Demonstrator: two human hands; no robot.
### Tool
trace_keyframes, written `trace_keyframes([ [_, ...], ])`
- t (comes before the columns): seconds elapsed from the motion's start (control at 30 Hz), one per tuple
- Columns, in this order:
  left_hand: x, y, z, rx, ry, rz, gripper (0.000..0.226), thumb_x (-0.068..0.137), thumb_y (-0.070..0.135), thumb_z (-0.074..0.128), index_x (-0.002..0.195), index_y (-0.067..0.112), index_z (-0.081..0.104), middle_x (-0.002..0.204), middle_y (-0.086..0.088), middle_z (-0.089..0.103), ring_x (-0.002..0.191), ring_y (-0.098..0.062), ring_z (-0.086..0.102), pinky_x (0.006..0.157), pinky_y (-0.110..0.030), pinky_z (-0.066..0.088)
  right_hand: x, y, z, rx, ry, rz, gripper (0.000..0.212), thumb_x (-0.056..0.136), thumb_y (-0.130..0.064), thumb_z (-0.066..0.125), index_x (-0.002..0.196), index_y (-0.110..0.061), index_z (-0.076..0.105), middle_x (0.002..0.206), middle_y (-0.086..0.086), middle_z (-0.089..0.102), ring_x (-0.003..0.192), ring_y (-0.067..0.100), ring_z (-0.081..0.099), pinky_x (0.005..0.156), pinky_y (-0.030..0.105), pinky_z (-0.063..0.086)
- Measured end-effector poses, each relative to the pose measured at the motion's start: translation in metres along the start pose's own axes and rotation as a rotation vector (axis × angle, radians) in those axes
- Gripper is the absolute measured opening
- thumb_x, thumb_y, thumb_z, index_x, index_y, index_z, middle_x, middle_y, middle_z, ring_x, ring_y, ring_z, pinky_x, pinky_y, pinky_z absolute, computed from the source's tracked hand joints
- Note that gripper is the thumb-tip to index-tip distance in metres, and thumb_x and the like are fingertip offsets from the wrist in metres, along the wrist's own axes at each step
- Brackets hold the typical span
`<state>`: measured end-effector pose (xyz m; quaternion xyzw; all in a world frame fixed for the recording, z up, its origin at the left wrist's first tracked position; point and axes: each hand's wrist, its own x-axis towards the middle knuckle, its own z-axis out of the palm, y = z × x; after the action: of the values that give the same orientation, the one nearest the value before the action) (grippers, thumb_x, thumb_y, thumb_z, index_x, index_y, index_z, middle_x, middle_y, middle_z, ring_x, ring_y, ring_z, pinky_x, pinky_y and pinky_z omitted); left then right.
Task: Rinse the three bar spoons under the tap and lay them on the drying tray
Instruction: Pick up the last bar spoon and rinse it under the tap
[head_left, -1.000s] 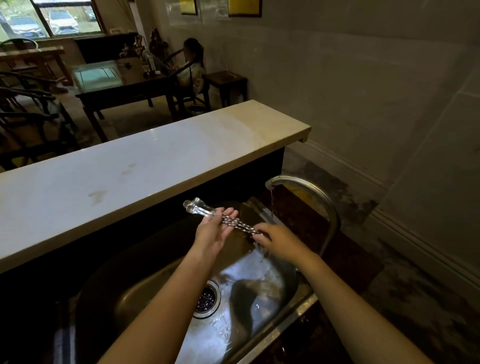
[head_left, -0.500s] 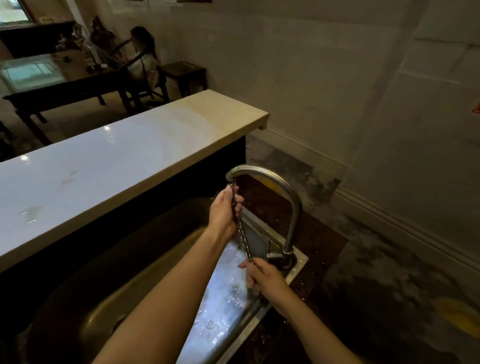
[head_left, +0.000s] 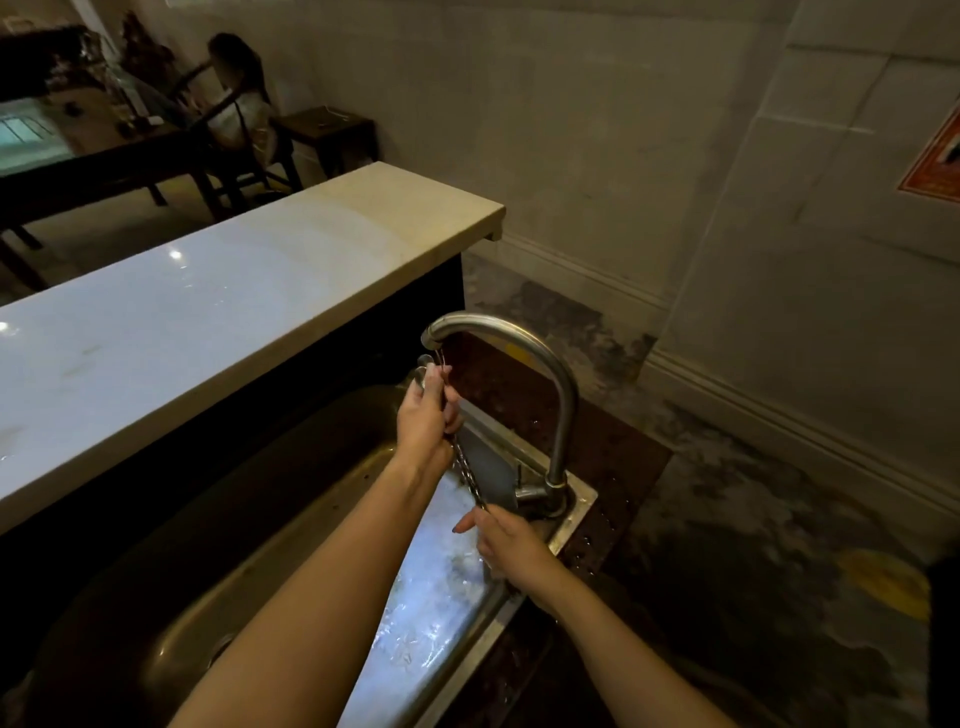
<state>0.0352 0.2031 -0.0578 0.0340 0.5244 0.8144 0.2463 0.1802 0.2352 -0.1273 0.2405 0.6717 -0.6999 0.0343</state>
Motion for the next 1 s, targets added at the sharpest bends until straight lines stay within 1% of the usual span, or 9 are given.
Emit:
trace_keyframes([
  [0.1, 0.002, 0.003, 0.000, 0.047, -0.026, 0.016, 0.027, 0.100, 0.033, 0.032, 0.103, 0.014, 0.052, 0.045, 0.005, 0.049, 0.034, -0.002, 0.032, 0.035, -0.015, 0.028, 0.002, 0.002, 0.003, 0.004, 0.006, -0.014, 0.035, 0.099, -0.025, 0.035, 0.076, -0.028, 0.062, 0.044, -0.012, 0.033, 0.039, 0.001, 0.026, 0.040, 0.018, 0.021],
  [0.3, -0.012, -0.006, -0.003, 0.144, -0.186, -0.174, 0.023, 0.100, 0.015, 0.032, 0.111, 0.010, 0.052, 0.060, 0.006, 0.065, 0.042, -0.003, 0.048, 0.044, -0.016, 0.040, 0.007, -0.013, 0.004, 0.021, 0.041, 0.019, 0.031, 0.099, -0.026, 0.034, 0.082, -0.022, 0.060, 0.044, -0.010, 0.038, 0.036, 0.002, 0.031, 0.036, 0.016, 0.028],
  [0.37, -0.014, -0.010, -0.006, 0.112, -0.164, -0.179, 0.024, 0.101, 0.017, 0.029, 0.106, 0.009, 0.051, 0.062, 0.002, 0.055, 0.041, -0.004, 0.041, 0.041, -0.016, 0.035, 0.005, -0.026, 0.004, -0.156, 0.064, -0.009, 0.029, 0.100, -0.025, 0.034, 0.086, -0.018, 0.059, 0.055, -0.005, 0.051, 0.045, 0.004, 0.048, 0.045, 0.017, 0.041],
  [0.43, -0.011, -0.006, -0.009, 0.004, -0.085, -0.199, 0.024, 0.102, 0.016, 0.029, 0.096, 0.011, 0.052, 0.063, 0.000, 0.045, 0.036, -0.003, 0.036, 0.036, -0.015, 0.030, 0.001, -0.035, 0.000, -0.512, 0.185, -0.121, 0.030, 0.099, -0.027, 0.037, 0.095, -0.011, 0.062, 0.078, 0.008, 0.065, 0.072, 0.018, 0.061, 0.065, 0.026, 0.046],
  [0.53, -0.006, 0.004, -0.020, -0.099, -0.004, -0.217, 0.025, 0.101, 0.014, 0.029, 0.091, 0.012, 0.052, 0.062, -0.001, 0.041, 0.033, -0.003, 0.035, 0.033, -0.014, 0.028, -0.002, -0.046, -0.011, -0.871, 0.502, -0.267, 0.027, 0.099, -0.022, 0.039, 0.112, -0.009, 0.060, 0.109, 0.009, 0.062, 0.100, 0.023, 0.059, 0.082, 0.031, 0.047],
  [0.63, -0.008, 0.008, -0.029, -0.134, 0.019, -0.267, 0.022, 0.101, 0.014, 0.029, 0.096, 0.012, 0.050, 0.065, -0.002, 0.040, 0.033, -0.003, 0.038, 0.033, -0.014, 0.028, 0.003, -0.053, -0.015, -1.050, 0.544, -0.198, 0.032, 0.095, -0.003, 0.040, 0.125, -0.007, 0.051, 0.125, 0.012, 0.053, 0.112, 0.026, 0.054, 0.089, 0.032, 0.048],
  [0.8, -0.016, 0.009, -0.035, -0.140, 0.076, -0.355, 0.022, 0.100, 0.007, 0.027, 0.103, 0.011, 0.048, 0.069, -0.004, 0.041, 0.051, -0.008, 0.034, 0.041, -0.015, 0.028, 0.013, -0.053, -0.009, -1.201, 0.515, -0.022, 0.031, 0.094, 0.004, 0.035, 0.122, 0.000, 0.047, 0.121, 0.017, 0.056, 0.106, 0.027, 0.061, 0.082, 0.033, 0.053],
  [0.9, -0.020, 0.008, -0.041, -0.153, 0.100, -0.366, 0.034, 0.098, 0.002, 0.025, 0.127, 0.011, 0.040, 0.070, -0.004, 0.041, 0.058, -0.010, 0.033, 0.053, -0.019, 0.027, 0.015, -0.051, -0.011, -1.234, 0.526, -0.023, 0.030, 0.095, 0.004, 0.035, 0.122, 0.003, 0.047, 0.117, 0.018, 0.060, 0.100, 0.027, 0.065, 0.079, 0.033, 0.055],
  [1.0, -0.024, 0.006, -0.049, -0.128, 0.084, -0.358, 0.042, 0.098, 0.000, 0.026, 0.139, 0.007, 0.034, 0.074, -0.003, 0.045, 0.060, -0.010, 0.040, 0.050, -0.017, 0.036, 0.013, -0.050, -0.012, -1.214, 0.517, -0.062, 0.031, 0.094, 0.004, 0.038, 0.122, 0.001, 0.048, 0.119, 0.019, 0.059, 0.102, 0.028, 0.063, 0.083, 0.034, 0.056],
])
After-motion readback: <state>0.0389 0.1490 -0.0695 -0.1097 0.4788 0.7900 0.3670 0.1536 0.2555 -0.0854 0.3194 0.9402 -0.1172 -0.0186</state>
